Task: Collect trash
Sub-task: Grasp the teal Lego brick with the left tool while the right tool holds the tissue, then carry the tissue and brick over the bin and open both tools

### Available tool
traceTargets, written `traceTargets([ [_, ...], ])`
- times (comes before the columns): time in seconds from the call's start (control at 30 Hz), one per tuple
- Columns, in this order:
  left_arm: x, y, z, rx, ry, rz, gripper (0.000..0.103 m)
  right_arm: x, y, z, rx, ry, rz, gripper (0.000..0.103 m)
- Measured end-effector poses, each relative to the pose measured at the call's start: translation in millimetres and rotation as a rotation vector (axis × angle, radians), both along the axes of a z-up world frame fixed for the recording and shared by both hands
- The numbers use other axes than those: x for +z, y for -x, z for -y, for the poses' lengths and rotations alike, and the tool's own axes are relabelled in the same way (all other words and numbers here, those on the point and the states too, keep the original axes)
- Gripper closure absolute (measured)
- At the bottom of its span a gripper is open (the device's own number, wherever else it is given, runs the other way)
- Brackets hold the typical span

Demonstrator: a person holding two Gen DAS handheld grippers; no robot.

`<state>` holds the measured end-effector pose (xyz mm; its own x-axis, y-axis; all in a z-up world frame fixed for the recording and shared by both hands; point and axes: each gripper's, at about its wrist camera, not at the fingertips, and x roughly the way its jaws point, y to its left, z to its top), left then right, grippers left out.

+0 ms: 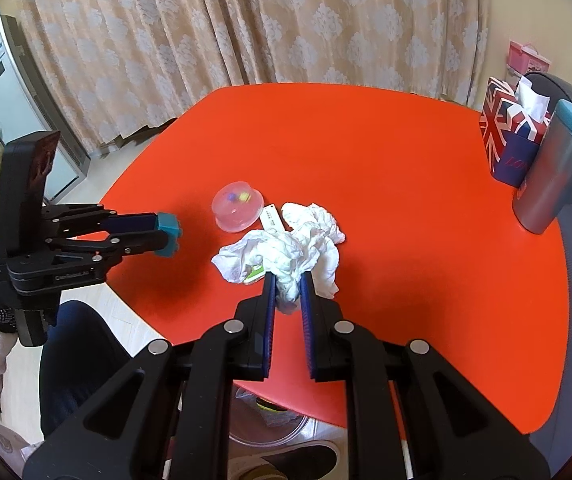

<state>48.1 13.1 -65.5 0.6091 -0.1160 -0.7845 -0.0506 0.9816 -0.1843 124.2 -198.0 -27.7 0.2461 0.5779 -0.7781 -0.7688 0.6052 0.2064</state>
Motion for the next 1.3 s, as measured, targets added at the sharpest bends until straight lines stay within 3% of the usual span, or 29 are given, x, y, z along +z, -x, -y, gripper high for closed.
traceTargets([
  [0.33,21,37,21,-0.038,-0.033,0.048,0.071,13,35,14,0.029,-0.028,0.023,0.091],
  [0.67,23,69,48,-0.077,-0.023,0.078,0.071,18,84,22,0.088,-0.039,0.031,0.091],
  [1.2,12,106,61,-0.076,0.005,0.088,0.071,-20,131,28,0.135,-0.021,-0.039,0.091],
  [1.3,9,107,61,-0.073,0.004,0.083,0.071,-24,133,25,0.150,-0.025,-0.048,0.087],
])
